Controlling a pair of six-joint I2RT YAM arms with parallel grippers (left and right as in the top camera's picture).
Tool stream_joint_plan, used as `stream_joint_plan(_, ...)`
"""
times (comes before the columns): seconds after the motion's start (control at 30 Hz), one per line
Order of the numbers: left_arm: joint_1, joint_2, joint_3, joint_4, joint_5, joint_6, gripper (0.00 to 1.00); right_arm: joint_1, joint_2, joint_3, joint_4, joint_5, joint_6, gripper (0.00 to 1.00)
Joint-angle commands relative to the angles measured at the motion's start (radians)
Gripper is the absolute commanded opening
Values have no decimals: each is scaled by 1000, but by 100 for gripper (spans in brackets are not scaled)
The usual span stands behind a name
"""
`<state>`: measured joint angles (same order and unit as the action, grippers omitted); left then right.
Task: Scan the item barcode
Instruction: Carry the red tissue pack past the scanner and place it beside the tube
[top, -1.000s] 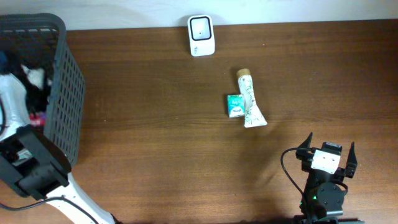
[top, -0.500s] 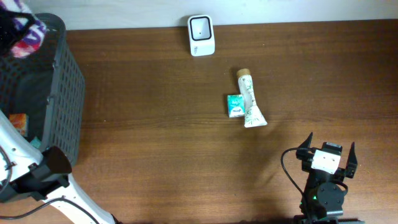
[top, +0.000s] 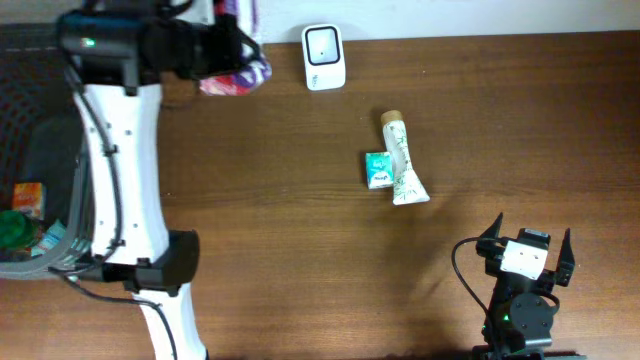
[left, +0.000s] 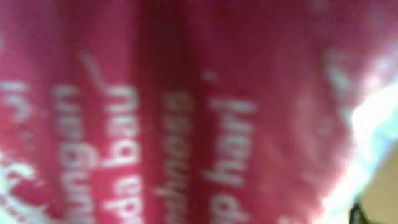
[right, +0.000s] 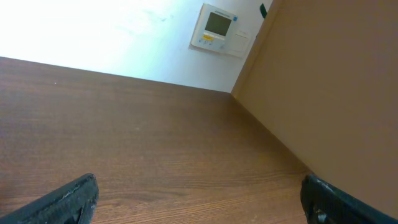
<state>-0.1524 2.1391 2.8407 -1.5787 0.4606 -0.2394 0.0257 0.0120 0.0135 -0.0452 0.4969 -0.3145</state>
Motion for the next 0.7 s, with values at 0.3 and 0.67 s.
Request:
stream_joint_plan(0.3,-278,-6,-406,36,-343,-209,0,-6,-6,-8,-3,9,1,99)
stream_joint_plan(0.67,-372,-6,-891,427,-357,-273,4,-6,-6,-8,-3,9,1,99)
